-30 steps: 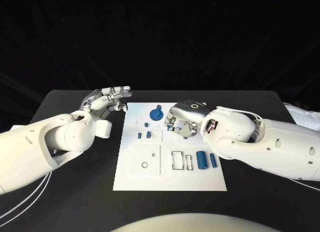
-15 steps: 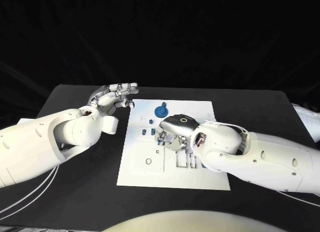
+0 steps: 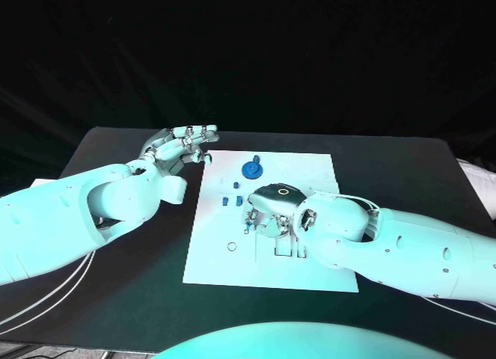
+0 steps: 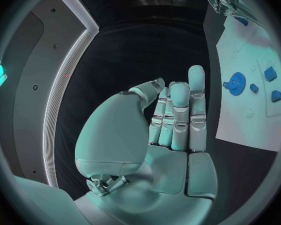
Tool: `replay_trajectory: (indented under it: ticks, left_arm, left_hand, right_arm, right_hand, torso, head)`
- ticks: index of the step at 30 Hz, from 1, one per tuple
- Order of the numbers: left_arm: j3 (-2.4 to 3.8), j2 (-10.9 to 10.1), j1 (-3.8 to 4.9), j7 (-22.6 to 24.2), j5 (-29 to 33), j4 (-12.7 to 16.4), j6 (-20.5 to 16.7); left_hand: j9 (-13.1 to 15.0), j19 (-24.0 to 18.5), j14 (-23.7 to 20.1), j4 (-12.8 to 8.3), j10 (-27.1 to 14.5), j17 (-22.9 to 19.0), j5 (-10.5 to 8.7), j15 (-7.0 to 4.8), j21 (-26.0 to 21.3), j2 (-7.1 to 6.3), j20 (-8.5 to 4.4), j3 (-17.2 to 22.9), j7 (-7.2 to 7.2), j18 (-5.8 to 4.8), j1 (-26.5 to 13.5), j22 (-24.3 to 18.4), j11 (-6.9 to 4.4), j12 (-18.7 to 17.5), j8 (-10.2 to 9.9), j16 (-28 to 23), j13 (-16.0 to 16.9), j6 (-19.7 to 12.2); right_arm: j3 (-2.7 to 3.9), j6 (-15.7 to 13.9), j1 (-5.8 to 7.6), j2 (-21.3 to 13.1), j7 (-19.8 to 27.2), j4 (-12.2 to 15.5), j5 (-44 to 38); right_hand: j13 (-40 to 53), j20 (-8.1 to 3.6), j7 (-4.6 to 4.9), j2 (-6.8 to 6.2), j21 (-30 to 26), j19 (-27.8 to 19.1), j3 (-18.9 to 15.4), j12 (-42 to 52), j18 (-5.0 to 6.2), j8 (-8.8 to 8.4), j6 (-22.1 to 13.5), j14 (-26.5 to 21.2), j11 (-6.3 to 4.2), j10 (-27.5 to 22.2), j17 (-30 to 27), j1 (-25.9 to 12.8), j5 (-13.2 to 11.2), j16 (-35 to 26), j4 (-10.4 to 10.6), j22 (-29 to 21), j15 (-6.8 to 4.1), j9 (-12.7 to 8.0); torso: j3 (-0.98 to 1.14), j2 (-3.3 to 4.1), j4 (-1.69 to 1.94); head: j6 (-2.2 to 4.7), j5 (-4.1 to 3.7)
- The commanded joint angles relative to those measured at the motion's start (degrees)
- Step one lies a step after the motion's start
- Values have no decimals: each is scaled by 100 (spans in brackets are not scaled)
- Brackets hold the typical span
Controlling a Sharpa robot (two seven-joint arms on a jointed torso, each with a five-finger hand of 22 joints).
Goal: Assemble the parts on the task board
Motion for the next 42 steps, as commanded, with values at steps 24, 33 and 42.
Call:
replay_trajectory:
  ticks: [24,33,42]
  left_arm:
    - [4,14,-2,-31,-39,-24,154]
    - [4,13,-2,-38,-39,-28,165]
    - [4,12,-2,-45,-47,-25,172]
  left_hand:
    - [-10,-32,-34,-6,-30,-17,-12,6,-32,28,-2,-50,25,65,14,-10,4,31,36,-24,10,-18]
    - [-10,-32,-34,-6,-30,-17,-12,6,-32,28,-2,-50,25,65,14,-10,4,31,36,-24,10,-18]
    - [-10,-32,-34,-6,-30,-17,-12,6,-32,28,-2,-50,25,65,14,-10,4,31,36,-24,10,-18]
  right_arm:
    - [-29,239,-16,51,96,-47,-112]
    - [-35,278,-16,50,72,-43,-141]
    - [-41,329,-16,57,43,-37,-173]
  right_hand:
    - [3,7,45,47,-15,18,22,-10,31,0,-1,287,34,15,-12,-38,40,-10,-44,-17,26,7]
    - [3,7,45,47,-15,18,22,-10,31,0,-1,287,34,15,-12,-38,40,-10,-44,-17,26,7]
    - [2,9,48,46,-16,17,23,-11,31,2,1,286,36,18,-13,-44,46,-10,-54,-17,28,9]
  torso:
    - [-3,-5,0]
    - [-3,-2,-1]
    - [-4,-3,2]
  head:
    - [-53,19]
    - [-59,13]
    - [-76,16]
